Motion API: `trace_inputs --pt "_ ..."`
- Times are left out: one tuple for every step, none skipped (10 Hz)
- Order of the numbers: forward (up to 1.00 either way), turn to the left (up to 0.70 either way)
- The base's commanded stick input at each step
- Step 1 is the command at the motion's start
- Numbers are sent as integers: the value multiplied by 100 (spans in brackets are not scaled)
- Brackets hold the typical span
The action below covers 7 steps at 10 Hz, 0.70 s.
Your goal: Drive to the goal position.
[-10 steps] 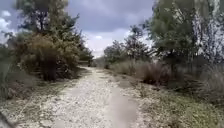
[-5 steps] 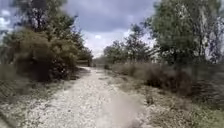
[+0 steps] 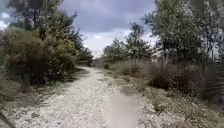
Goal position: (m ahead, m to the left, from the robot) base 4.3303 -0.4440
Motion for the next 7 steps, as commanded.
trace_inputs --pt "50 1" --pt "50 1" --pt "50 1" --pt "50 1" --pt "50 1" --pt "50 1" --pt "50 1"
